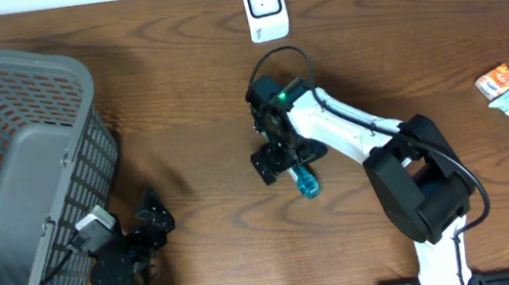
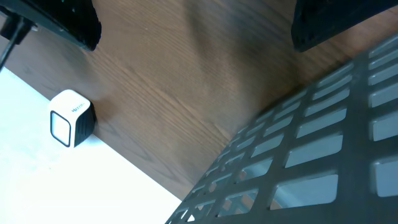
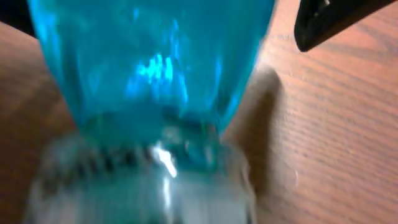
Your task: Scan the item barcode
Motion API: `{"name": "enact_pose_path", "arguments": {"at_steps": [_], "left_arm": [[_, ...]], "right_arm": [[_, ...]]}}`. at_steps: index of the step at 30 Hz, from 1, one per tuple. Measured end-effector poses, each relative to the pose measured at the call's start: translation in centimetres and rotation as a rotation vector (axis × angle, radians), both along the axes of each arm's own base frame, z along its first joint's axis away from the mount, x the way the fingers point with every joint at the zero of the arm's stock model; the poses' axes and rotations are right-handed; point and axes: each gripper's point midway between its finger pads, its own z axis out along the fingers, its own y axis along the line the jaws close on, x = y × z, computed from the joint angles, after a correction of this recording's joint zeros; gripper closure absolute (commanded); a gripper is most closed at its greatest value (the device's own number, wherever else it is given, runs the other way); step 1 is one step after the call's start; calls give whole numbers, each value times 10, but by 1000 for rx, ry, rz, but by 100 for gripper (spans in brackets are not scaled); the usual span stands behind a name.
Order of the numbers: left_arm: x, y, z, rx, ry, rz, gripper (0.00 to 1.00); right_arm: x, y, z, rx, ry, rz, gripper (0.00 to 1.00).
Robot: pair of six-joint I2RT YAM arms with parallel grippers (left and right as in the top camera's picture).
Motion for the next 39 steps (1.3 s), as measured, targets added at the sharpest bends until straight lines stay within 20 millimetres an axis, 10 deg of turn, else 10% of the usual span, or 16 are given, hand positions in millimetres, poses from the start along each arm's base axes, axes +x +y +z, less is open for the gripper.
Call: {"name": "enact_pose_path", "arguments": {"at_steps": [10, 15, 39], "left_arm": [[0, 0, 0, 0, 0, 0, 2], [0, 0, 0, 0, 0, 0, 2], [0, 0, 0, 0, 0, 0, 2]], "right_arm": [[-4, -28, 110, 17, -223, -70, 1], [-27, -50, 135, -35, -220, -111, 1], [-46, -39, -2, 19, -312, -161, 8]]}}
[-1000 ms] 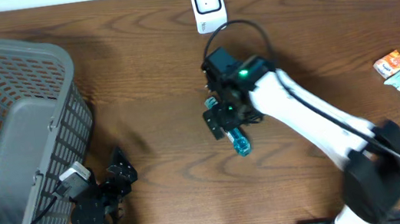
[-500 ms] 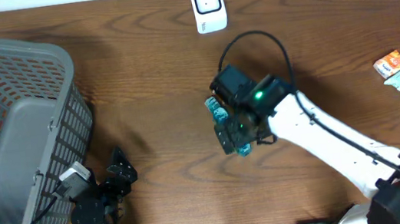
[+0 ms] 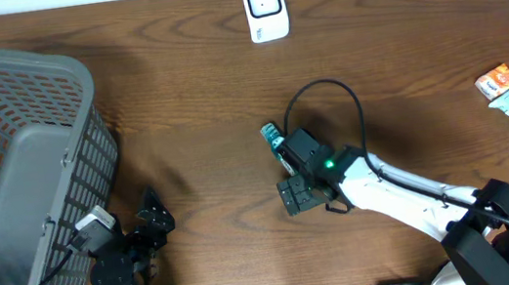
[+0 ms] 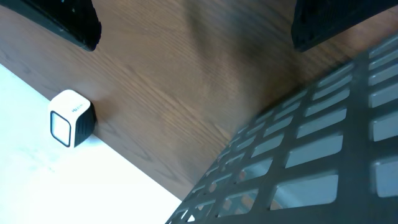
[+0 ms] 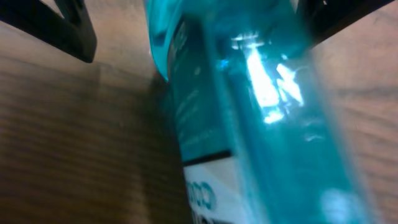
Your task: Scan the item barcode
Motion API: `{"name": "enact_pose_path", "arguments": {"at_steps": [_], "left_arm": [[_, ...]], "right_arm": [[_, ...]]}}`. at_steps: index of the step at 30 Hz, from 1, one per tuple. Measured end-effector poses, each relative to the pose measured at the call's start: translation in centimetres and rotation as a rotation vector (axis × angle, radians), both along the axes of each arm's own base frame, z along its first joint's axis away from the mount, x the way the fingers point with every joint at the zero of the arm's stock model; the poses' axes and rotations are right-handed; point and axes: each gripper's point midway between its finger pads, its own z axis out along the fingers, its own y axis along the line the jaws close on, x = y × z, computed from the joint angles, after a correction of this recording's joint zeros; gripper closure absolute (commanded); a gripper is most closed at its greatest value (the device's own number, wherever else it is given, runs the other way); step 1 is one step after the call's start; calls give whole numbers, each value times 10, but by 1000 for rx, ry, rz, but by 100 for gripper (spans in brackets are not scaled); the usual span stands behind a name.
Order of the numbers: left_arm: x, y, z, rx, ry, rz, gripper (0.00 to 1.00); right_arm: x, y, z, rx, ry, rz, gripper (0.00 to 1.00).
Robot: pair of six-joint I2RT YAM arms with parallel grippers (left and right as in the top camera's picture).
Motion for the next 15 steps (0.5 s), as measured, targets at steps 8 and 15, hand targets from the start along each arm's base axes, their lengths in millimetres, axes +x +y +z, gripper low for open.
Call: {"name": "enact_pose_path", "arguments": {"at_steps": [8, 15], "left_arm": [[0, 0, 0, 0, 0, 0, 2], [0, 0, 0, 0, 0, 0, 2]], "right_arm": [[0, -2, -9, 8, -19, -2, 32], [10, -2, -7, 0, -71, -3, 55]]}}
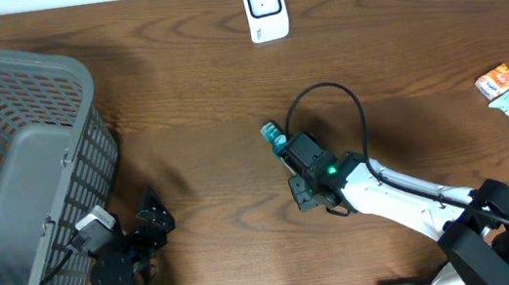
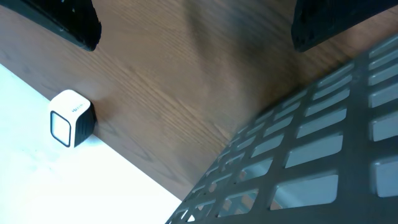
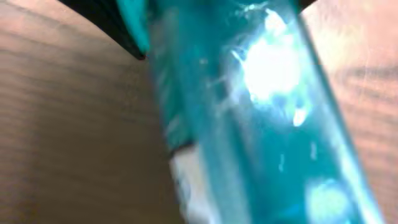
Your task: Scan the item barcode
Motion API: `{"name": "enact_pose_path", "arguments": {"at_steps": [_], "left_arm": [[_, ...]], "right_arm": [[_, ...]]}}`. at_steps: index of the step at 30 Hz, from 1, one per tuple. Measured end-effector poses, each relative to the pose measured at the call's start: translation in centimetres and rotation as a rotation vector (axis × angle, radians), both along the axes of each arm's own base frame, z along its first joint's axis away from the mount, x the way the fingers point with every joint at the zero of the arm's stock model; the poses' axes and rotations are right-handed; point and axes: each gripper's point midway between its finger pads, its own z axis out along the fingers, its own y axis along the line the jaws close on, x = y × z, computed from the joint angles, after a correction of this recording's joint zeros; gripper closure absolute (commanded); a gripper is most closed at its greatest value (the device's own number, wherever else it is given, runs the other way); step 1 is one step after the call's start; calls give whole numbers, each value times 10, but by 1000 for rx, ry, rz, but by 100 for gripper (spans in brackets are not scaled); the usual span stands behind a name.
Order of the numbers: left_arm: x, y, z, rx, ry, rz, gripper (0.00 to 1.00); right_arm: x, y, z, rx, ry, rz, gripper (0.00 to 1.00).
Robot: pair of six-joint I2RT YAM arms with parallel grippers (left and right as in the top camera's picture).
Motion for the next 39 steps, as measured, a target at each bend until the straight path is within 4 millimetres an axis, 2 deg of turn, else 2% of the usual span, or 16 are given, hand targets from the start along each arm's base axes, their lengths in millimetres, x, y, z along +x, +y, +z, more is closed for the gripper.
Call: {"name": "enact_pose_path", "arguments": {"at_steps": [1, 5, 10, 13, 22, 26, 32, 36, 39], "left_arm": [[0, 0, 0, 0, 0, 0, 2], [0, 0, 0, 0, 0, 0, 2], [0, 0, 0, 0, 0, 0, 2], [0, 0, 0, 0, 0, 0, 2], [0, 0, 0, 0, 0, 0, 2], [0, 0, 0, 0, 0, 0, 2], [0, 0, 0, 0, 0, 0, 2], [0, 0, 0, 0, 0, 0, 2], [0, 0, 0, 0, 0, 0, 2]], "right_arm": [[4, 0, 1, 0, -19, -4, 56], [15, 0, 5, -8, -75, -10, 79], [19, -3, 6, -27, -99, -20, 95], [20, -4, 6, -32, -101, -21, 99], [19, -3, 6, -32, -100, -7, 99], [13, 7, 11, 18, -75, 70, 99], [-5, 37, 44, 258, -18, 270, 99], [-13, 44, 69, 438, 21, 371, 99], [-21, 47, 79, 540, 56, 428, 99]]}}
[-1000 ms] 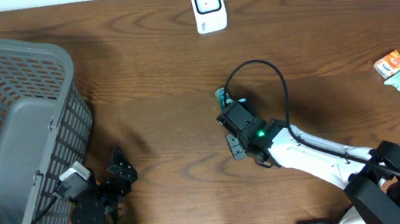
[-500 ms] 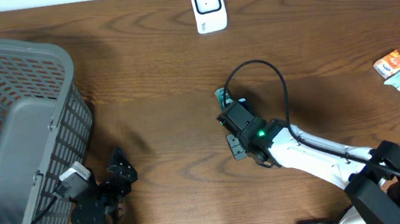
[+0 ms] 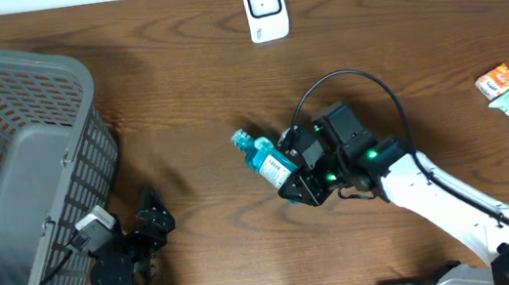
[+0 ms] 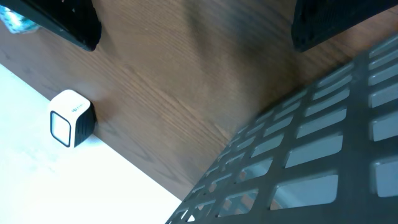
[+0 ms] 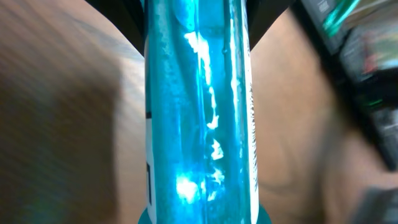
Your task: Scan the item barcode
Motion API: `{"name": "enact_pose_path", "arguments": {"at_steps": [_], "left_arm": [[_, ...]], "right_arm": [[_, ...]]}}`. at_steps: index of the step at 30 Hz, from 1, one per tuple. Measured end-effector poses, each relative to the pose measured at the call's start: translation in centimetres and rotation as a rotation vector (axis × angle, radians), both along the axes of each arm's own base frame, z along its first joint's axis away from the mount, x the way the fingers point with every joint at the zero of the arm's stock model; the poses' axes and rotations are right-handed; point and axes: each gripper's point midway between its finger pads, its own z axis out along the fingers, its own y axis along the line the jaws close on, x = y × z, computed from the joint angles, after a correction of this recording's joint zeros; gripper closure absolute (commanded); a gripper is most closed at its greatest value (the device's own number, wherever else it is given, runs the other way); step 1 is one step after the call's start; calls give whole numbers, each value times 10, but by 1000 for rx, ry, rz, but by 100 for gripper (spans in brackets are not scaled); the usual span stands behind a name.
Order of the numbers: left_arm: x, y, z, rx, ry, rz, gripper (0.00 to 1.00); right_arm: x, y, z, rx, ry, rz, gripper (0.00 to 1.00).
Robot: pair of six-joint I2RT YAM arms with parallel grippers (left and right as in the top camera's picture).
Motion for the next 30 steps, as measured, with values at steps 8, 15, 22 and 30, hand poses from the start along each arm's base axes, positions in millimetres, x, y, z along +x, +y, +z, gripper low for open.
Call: {"name": "enact_pose_path", "arguments": {"at_steps": [8, 15, 22, 30], "left_arm": [[0, 0, 0, 0, 0, 0, 2], [0, 0, 0, 0, 0, 0, 2], [0, 0, 0, 0, 0, 0, 2], [0, 0, 0, 0, 0, 0, 2]], "right_arm": [[-25, 20, 32, 226, 31, 180, 99], [-51, 29, 91, 445, -32, 320, 99], [-71, 27, 130, 565, -63, 382, 99], [-76, 26, 137, 580, 4, 358, 99]]}}
